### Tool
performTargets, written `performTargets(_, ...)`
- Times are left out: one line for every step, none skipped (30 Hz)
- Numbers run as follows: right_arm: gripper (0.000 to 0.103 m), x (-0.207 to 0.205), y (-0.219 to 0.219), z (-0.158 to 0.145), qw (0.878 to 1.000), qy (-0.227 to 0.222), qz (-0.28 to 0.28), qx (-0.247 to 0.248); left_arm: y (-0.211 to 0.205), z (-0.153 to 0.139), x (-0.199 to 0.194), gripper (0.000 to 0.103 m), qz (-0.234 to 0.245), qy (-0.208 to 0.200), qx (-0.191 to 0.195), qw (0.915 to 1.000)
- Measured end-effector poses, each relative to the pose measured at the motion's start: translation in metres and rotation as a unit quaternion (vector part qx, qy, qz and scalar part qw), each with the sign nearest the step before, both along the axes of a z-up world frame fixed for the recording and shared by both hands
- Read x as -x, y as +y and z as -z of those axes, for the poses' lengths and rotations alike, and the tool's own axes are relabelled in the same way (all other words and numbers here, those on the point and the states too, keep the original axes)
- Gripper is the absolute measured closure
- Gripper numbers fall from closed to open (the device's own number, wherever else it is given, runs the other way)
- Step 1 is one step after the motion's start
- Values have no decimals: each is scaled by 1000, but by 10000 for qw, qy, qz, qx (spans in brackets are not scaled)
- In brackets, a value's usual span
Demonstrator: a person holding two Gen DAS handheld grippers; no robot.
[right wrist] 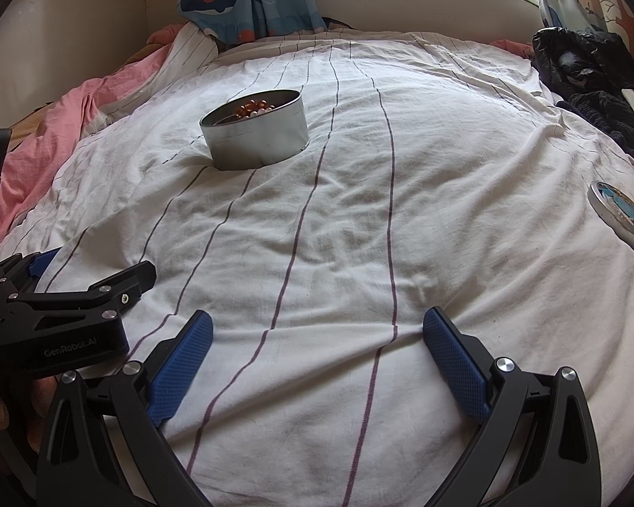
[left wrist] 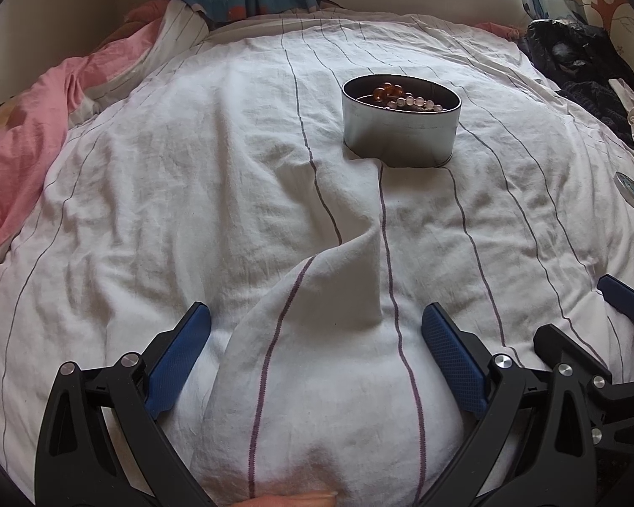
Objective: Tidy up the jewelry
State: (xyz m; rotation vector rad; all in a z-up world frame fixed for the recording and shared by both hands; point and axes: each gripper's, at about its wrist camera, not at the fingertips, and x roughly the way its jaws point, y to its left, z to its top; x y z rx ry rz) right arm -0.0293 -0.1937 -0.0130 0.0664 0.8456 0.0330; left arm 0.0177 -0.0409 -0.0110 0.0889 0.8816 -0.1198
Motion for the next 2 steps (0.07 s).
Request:
performTargets(7,0,0,0,10000,-1,-1,-1,0,0,1,7,1,-8,5,10000)
performTargets(8,0,0,0,10000,-1,0,-2,0,-1,2,7,3,-15,9,10000)
